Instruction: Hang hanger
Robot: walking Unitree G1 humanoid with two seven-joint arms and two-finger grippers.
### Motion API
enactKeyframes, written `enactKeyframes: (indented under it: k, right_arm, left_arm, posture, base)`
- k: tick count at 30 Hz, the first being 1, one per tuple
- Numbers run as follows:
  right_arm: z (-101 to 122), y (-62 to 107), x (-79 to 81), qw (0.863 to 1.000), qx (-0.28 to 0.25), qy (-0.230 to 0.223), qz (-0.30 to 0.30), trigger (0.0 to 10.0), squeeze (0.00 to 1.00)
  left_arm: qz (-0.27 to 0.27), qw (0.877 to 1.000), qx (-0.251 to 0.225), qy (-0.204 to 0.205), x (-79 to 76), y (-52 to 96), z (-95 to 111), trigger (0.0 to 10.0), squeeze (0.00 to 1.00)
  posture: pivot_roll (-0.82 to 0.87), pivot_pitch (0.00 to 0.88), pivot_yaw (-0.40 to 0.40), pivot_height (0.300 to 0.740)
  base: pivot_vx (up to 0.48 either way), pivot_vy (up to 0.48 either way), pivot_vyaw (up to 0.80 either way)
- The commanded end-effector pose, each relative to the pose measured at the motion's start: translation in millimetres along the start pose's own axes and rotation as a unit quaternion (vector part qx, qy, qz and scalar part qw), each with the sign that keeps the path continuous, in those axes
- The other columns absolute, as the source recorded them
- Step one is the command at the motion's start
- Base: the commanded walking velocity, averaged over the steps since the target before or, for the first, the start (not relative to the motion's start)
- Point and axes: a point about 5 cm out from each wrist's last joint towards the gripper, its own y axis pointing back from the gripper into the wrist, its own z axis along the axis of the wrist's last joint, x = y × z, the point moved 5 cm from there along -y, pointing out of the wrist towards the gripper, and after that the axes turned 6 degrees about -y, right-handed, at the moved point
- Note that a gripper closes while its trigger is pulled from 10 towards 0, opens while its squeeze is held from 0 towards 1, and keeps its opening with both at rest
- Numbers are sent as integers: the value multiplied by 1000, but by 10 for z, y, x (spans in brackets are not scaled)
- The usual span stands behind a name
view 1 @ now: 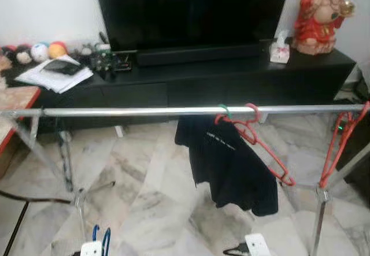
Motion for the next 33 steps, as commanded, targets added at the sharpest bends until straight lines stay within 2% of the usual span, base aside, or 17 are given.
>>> enactKeyframes:
  k: [1, 4, 15, 33]
  right_arm:
    - [63, -7, 15, 1000, -6, 6, 1, 10000, 0]
    - [64, -7, 16, 1000, -6, 6, 2, 10000, 0]
    - [81, -8, 17, 1000, -7, 7, 4, 10000, 0]
    - [91, -9, 25, 1000, -7, 7, 7, 10000, 0]
  left_arm:
    - [5, 1000, 4, 0, 33, 4, -26, 10000, 0]
    - [5, 1000, 4, 0, 34, 4, -26, 10000, 0]
    - [14, 1000, -5, -7, 48, -7, 38, 10000, 0]
    - [19, 1000, -10, -12, 65, -13, 76, 10000, 0]
  posture:
    - [-115, 0, 23, 740]
    - [-115, 0, 23, 740]
    - [-111, 0, 17, 740]
    - [-109, 0, 14, 740]
  base:
    - [319, 0, 0]
    - [319, 0, 0]
    - [0, 0, 0]
    - [0, -334, 0]
